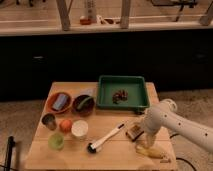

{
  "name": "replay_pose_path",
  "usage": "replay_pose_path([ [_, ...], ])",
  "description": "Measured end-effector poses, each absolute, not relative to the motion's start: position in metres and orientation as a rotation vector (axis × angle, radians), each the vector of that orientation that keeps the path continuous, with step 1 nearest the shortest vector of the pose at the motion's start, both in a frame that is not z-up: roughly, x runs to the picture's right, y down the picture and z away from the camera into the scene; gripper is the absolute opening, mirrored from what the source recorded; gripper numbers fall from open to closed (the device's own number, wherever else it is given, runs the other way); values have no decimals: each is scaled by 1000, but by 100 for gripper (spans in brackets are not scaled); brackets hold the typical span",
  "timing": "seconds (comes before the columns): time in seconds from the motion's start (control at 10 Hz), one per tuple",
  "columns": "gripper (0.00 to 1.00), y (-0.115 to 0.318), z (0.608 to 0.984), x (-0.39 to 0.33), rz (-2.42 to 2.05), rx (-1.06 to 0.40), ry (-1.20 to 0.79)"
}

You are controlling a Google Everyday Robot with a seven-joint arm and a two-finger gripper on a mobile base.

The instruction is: Place eraser in paper cup

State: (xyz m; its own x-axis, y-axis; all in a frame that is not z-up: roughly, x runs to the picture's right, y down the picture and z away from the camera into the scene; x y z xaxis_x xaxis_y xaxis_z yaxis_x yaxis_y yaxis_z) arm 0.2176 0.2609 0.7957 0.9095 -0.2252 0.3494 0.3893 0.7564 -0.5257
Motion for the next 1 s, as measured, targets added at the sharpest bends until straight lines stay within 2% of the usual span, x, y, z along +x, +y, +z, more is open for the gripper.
replay_pose_path([
  [0.8,80,256,805,217,-380,-655,-300],
  [1.0,69,256,809,214,-402,-660,-305],
])
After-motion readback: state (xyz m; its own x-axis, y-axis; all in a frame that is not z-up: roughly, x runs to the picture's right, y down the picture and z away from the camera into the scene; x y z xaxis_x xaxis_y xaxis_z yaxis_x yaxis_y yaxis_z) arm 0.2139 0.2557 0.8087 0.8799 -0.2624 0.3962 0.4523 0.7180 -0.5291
